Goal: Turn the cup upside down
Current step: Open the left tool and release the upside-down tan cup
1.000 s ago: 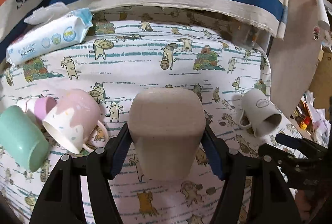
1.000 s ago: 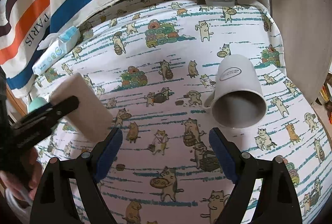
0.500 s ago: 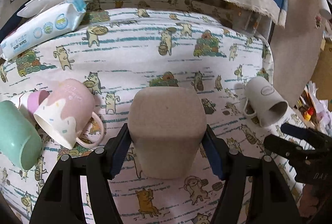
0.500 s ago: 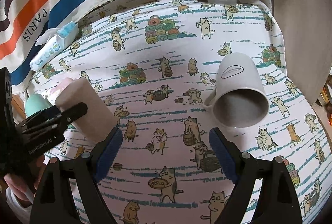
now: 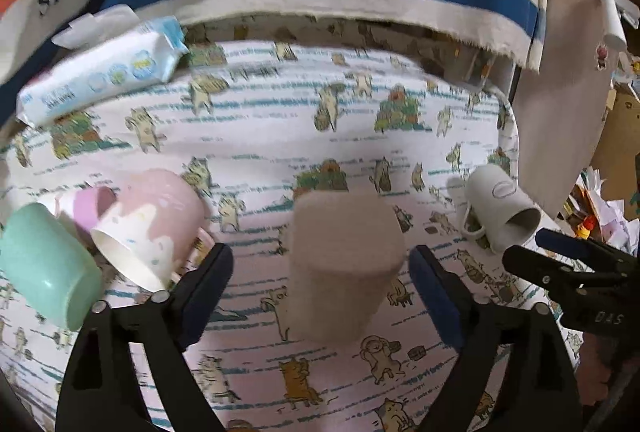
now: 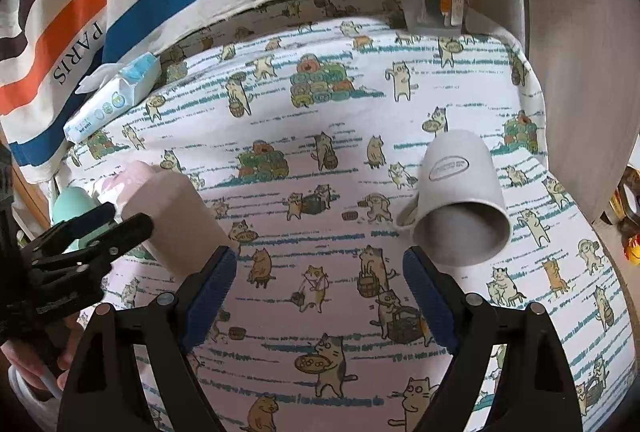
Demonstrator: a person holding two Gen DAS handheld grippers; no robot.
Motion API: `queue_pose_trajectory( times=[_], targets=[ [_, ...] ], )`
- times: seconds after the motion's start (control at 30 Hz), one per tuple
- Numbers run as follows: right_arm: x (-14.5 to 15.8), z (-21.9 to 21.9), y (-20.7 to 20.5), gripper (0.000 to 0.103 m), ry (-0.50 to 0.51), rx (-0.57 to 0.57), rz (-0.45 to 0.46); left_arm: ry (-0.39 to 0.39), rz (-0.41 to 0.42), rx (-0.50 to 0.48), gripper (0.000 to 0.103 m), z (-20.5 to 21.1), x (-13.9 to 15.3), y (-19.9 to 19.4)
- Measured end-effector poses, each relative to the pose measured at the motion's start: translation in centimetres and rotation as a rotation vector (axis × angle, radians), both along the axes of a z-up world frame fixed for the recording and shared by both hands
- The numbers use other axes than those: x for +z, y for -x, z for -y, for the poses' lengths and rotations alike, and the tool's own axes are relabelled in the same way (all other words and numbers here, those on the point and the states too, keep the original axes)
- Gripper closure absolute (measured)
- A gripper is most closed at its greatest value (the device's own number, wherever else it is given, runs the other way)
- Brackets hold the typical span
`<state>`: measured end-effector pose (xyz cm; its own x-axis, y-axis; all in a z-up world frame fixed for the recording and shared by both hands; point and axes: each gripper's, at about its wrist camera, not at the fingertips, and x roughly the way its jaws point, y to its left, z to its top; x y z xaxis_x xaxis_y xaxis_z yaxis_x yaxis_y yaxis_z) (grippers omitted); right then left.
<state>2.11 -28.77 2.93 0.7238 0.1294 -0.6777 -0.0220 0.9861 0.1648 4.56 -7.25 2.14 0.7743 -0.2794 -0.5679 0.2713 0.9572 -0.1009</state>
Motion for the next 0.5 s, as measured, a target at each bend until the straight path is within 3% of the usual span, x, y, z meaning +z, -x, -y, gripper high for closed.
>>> queue_pose_trajectory(
  times=[0.23,0.5],
  targets=[
    [1.5,-1.7,0.6,0.016,0.009,0.021,0.048,0.016,0.084,0.046,0.006,-2.4,2.6,1.4],
    [4.4,-3.1,1.5,0.016,0.026,0.018,0.192,0.014,0.222,0.081,0.001,-5.0,5.3,3.5]
  ],
)
